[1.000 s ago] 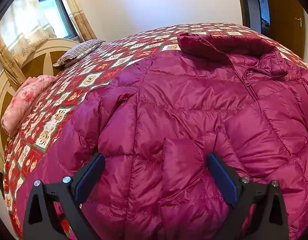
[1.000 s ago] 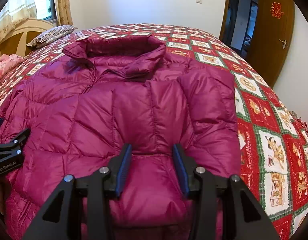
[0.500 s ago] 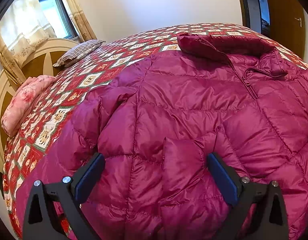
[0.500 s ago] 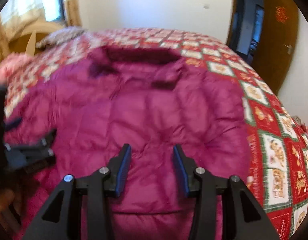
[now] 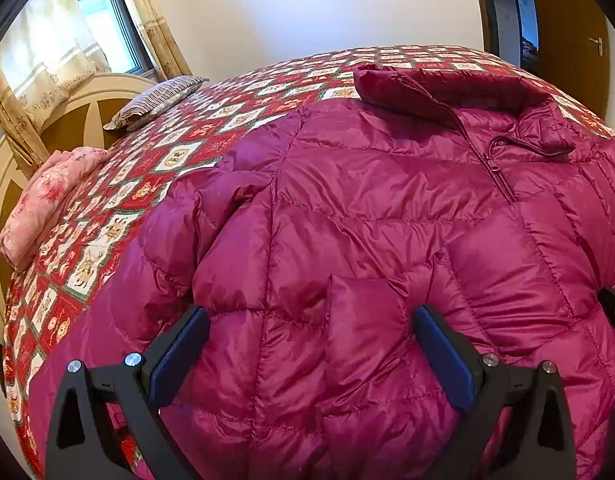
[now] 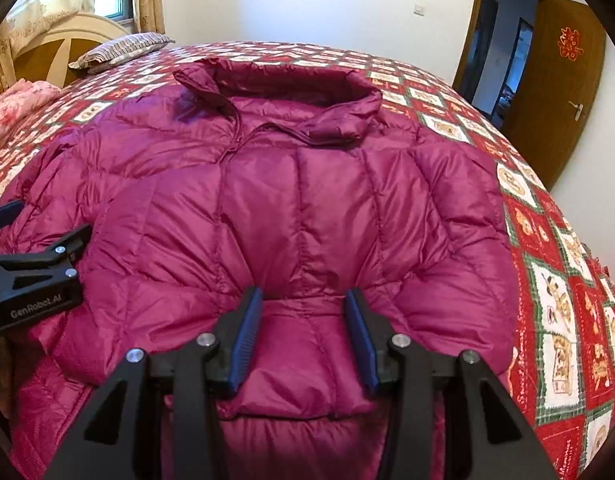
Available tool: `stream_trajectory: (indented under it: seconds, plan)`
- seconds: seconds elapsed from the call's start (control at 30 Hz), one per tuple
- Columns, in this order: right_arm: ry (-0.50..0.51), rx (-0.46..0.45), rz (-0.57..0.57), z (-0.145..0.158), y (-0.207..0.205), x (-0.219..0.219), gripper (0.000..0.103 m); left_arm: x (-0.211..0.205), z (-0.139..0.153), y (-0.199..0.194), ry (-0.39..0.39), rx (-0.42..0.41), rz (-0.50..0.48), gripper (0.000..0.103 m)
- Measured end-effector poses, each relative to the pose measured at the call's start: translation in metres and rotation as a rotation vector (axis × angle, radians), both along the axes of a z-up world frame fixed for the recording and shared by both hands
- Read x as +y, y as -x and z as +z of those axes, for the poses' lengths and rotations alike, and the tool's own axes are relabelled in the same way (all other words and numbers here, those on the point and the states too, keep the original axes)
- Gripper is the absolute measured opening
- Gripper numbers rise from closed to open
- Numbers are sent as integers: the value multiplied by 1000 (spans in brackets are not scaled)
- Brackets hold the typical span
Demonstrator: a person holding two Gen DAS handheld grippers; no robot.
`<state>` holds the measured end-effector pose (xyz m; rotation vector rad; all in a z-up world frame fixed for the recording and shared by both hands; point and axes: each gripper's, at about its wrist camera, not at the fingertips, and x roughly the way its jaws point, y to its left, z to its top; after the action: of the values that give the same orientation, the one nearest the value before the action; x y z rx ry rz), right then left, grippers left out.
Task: Fold large clothes
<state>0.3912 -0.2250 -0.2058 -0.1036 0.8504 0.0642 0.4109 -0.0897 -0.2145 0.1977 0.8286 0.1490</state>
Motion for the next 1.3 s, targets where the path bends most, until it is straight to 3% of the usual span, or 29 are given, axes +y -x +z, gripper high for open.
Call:
stream_trajectory:
  seconds: [0.27, 0.4, 0.47, 0.5, 0.6, 0.7, 0.83, 0.97, 1.0, 1.03, 1.07, 1.1, 1.13, 1.2, 1.3]
  plan:
    - [26, 3, -5, 1, -2, 1, 51, 7, 25, 9, 1, -19, -29, 102]
    - [-11, -37, -35, 16, 11, -11, 71, 38, 56, 35, -8, -77, -47, 102]
    - [-37, -82, -51, 28, 26, -18, 86, 72, 63, 55, -64, -109, -22, 102]
    - [-32, -101, -47, 33, 35, -21, 88, 86, 63, 61, -78, -111, -9, 102]
    - [2, -128, -51, 37, 52, -27, 89, 154, 56, 80, -121, -90, 95, 102]
    - [-36, -144, -88, 37, 65, -45, 89, 219, 49, 100, -124, -85, 232, 102]
    - [-89, -172, -140, 39, 77, -62, 89, 280, 25, 112, 12, 14, 349, 102]
    - [-92, -189, -128, 45, 84, -58, 89, 295, 1, 111, 191, 88, 357, 102]
    - [-83, -193, -118, 46, 85, -55, 89, 294, -1, 110, 196, 84, 368, 102]
    - [-75, -199, -106, 47, 87, -53, 89, 291, 0, 109, 183, 72, 372, 95]
    - [-68, -203, -97, 47, 88, -51, 89, 284, 2, 107, 178, 62, 352, 80]
    - [-61, -206, -92, 48, 89, -50, 89, 276, 6, 105, 181, 56, 325, 43]
    - [-49, -208, -95, 47, 89, -50, 89, 269, 13, 102, 165, 51, 324, 29]
    - [-28, -206, -120, 44, 87, -55, 89, 259, 30, 99, 149, 14, 312, 23]
    - [-31, -196, -176, 41, 83, -69, 89, 223, 72, 98, 85, -108, 243, 20]
